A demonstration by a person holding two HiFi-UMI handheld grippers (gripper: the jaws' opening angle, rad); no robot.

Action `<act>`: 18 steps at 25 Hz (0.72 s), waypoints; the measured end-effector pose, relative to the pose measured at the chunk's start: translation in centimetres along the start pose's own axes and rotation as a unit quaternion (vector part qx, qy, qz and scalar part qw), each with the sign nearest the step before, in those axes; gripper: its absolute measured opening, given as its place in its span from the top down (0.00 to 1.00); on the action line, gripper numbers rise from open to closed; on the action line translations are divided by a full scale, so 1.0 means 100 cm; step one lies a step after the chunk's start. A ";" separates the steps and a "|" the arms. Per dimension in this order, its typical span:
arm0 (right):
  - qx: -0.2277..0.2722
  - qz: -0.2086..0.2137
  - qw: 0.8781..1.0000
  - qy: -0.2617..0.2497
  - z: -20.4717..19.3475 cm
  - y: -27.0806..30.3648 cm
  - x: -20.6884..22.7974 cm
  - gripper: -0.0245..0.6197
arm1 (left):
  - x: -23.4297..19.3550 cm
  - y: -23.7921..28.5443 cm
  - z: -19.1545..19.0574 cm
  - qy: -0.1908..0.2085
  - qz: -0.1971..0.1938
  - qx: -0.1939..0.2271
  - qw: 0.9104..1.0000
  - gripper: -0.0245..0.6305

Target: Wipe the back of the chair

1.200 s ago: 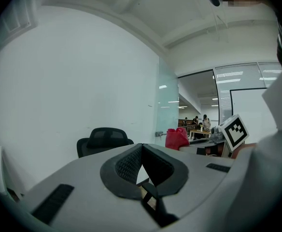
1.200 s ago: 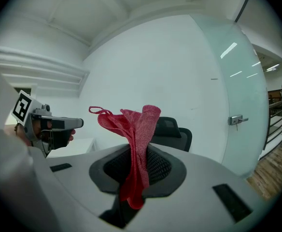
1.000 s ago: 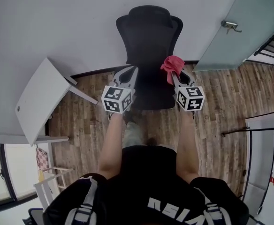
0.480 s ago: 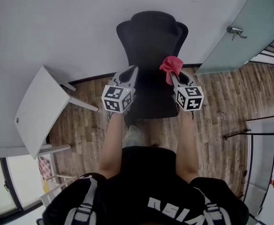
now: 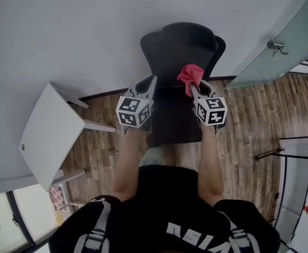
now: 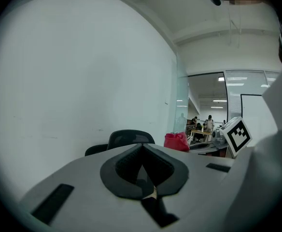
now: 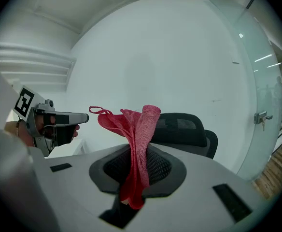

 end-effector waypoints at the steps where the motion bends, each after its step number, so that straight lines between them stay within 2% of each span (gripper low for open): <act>1: -0.002 0.001 1.000 0.000 0.004 0.009 -0.003 0.84 | -0.010 0.003 0.002 -0.002 -0.001 -0.001 1.000 0.93; 11: -0.022 -0.012 1.000 0.002 0.021 0.075 -0.021 0.84 | -0.079 0.024 0.007 -0.019 -0.023 -0.005 1.000 0.93; 18: -0.043 -0.014 0.999 -0.016 0.020 0.113 -0.042 0.84 | -0.120 0.023 -0.007 -0.042 -0.026 -0.003 0.999 0.93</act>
Point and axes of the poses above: the fingertips, and each gripper's own axes: y forward along the fingers, x to its right, z out of its top, the point moved 1 cm from there along -y, backward along the fingers, and after that the axes turned 10 degrees about -x, right-handed, at the moved point
